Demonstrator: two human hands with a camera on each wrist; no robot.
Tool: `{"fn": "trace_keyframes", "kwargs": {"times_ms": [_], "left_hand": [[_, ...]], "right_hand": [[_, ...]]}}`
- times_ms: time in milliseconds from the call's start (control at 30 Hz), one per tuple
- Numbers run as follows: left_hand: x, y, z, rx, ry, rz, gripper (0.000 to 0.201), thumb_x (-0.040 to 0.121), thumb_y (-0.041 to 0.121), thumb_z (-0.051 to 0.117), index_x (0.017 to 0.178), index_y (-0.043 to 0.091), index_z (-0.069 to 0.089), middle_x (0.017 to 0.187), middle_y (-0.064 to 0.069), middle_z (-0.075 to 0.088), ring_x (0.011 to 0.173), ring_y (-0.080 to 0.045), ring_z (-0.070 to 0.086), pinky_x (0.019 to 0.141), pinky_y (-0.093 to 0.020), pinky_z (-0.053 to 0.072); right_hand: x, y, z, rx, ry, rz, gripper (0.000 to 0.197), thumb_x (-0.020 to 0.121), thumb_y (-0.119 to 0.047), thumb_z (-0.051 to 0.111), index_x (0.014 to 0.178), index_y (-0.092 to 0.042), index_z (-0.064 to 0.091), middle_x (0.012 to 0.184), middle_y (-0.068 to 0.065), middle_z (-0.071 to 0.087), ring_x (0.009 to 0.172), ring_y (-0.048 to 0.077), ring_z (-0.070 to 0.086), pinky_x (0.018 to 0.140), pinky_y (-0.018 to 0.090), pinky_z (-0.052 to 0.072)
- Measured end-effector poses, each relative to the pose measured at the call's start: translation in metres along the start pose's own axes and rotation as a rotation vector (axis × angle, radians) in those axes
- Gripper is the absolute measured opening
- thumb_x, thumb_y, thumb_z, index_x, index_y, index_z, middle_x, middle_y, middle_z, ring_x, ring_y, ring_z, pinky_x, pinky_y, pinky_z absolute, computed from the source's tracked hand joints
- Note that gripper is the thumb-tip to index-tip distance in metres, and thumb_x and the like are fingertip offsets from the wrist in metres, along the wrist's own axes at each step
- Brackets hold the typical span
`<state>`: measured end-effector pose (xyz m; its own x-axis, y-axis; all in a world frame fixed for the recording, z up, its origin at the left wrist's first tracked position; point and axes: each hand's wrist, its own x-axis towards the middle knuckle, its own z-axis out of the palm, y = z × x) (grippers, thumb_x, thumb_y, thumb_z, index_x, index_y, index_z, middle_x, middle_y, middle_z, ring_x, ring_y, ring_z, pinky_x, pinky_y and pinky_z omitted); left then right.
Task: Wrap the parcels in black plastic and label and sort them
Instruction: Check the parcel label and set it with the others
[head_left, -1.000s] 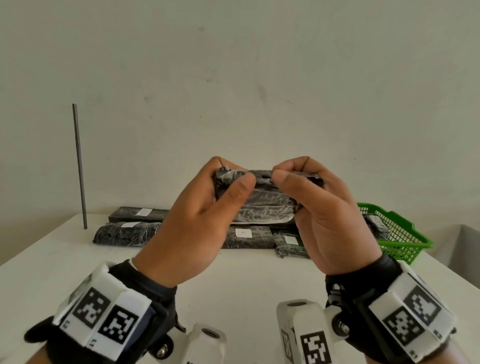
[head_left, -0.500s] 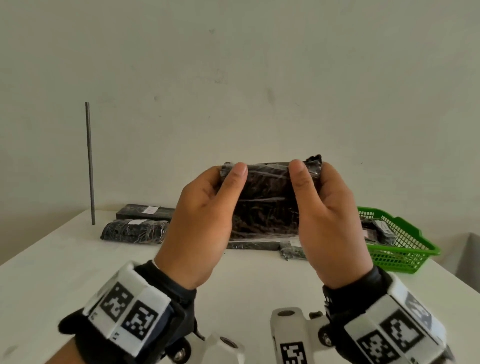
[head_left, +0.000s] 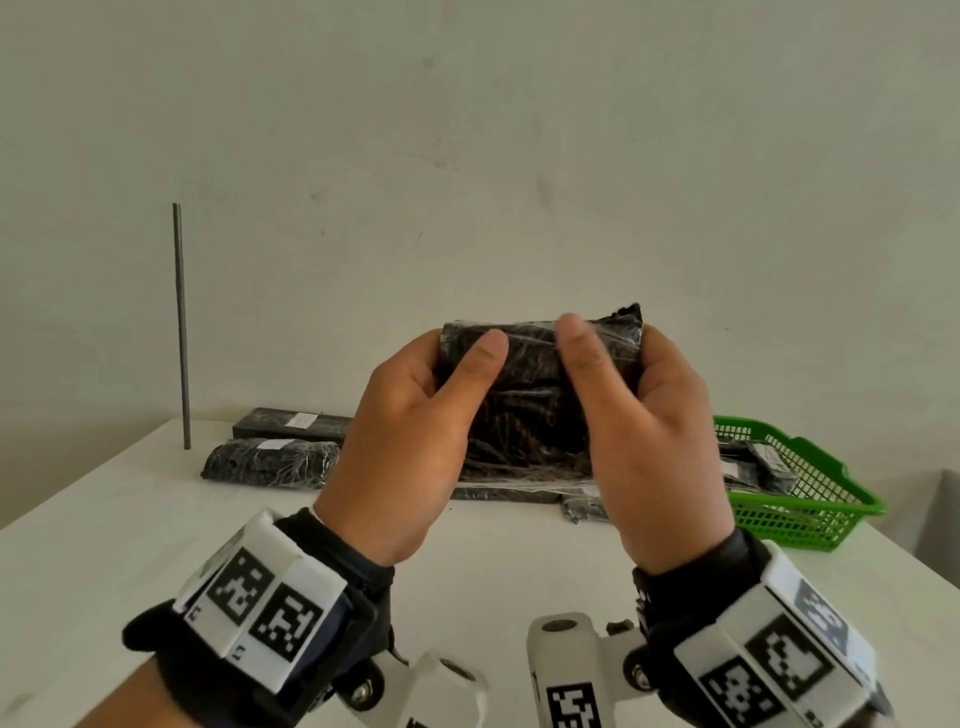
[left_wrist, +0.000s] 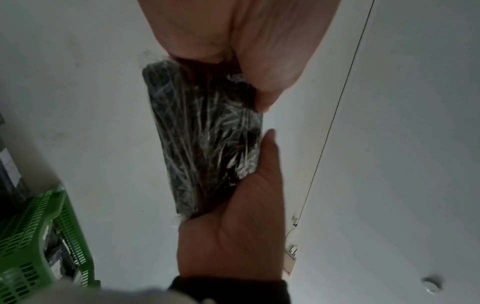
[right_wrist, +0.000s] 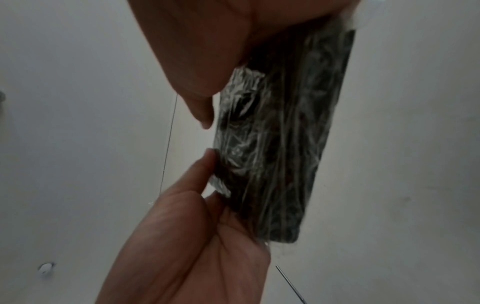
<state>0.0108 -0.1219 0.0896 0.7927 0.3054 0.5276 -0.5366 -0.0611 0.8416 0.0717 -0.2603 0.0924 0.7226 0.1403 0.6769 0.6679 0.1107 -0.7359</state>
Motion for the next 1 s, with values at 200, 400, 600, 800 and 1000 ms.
{"fn": "trace_keyframes", "kwargs": {"times_ms": [200, 400, 600, 800, 1000], "left_hand": [[0.001, 0.0, -0.004, 0.023, 0.014, 0.027, 0.037, 0.091, 0.043, 0.06, 0.109, 0.015, 0.075, 0.101, -0.005, 0.08, 0.097, -0.021, 0.078, 0.088, -0.044, 0.063], [0.007, -0.005, -0.013, -0.019, 0.007, -0.055, 0.031, 0.093, 0.047, 0.066, 0.104, 0.021, 0.08, 0.109, -0.01, 0.079, 0.106, -0.032, 0.075, 0.101, -0.061, 0.054], [0.006, -0.006, -0.013, -0.023, -0.071, -0.079, 0.035, 0.098, 0.041, 0.063, 0.115, 0.014, 0.075, 0.114, -0.007, 0.079, 0.111, -0.024, 0.074, 0.102, -0.049, 0.054], [0.003, -0.007, -0.012, 0.082, -0.028, -0.012, 0.021, 0.102, 0.026, 0.057, 0.116, 0.024, 0.073, 0.108, 0.007, 0.08, 0.104, -0.009, 0.075, 0.094, -0.031, 0.056], [0.004, -0.006, -0.015, 0.152, -0.147, -0.04, 0.033, 0.092, 0.029, 0.066, 0.125, 0.024, 0.066, 0.116, 0.006, 0.078, 0.111, -0.013, 0.073, 0.102, -0.043, 0.055]], "right_hand": [[0.003, -0.003, 0.002, -0.082, -0.062, 0.001, 0.051, 0.08, -0.061, 0.074, 0.101, -0.015, 0.066, 0.094, 0.0, 0.078, 0.089, 0.018, 0.076, 0.079, 0.05, 0.063], [0.008, 0.003, -0.005, -0.029, -0.161, 0.042, 0.041, 0.091, -0.047, 0.075, 0.112, -0.012, 0.066, 0.104, 0.004, 0.078, 0.099, 0.023, 0.076, 0.088, 0.052, 0.062], [0.006, 0.01, -0.012, 0.151, -0.069, 0.079, 0.02, 0.097, -0.019, 0.071, 0.113, -0.009, 0.075, 0.104, 0.008, 0.081, 0.1, 0.028, 0.078, 0.093, 0.051, 0.062], [0.004, 0.016, -0.01, 0.077, -0.106, 0.038, 0.035, 0.106, -0.02, 0.059, 0.14, -0.014, 0.064, 0.12, 0.002, 0.078, 0.113, 0.023, 0.074, 0.1, 0.045, 0.058], [0.001, 0.013, -0.013, 0.179, -0.134, 0.092, 0.025, 0.1, -0.016, 0.067, 0.125, -0.011, 0.069, 0.114, 0.007, 0.079, 0.108, 0.026, 0.076, 0.098, 0.05, 0.06]]}}
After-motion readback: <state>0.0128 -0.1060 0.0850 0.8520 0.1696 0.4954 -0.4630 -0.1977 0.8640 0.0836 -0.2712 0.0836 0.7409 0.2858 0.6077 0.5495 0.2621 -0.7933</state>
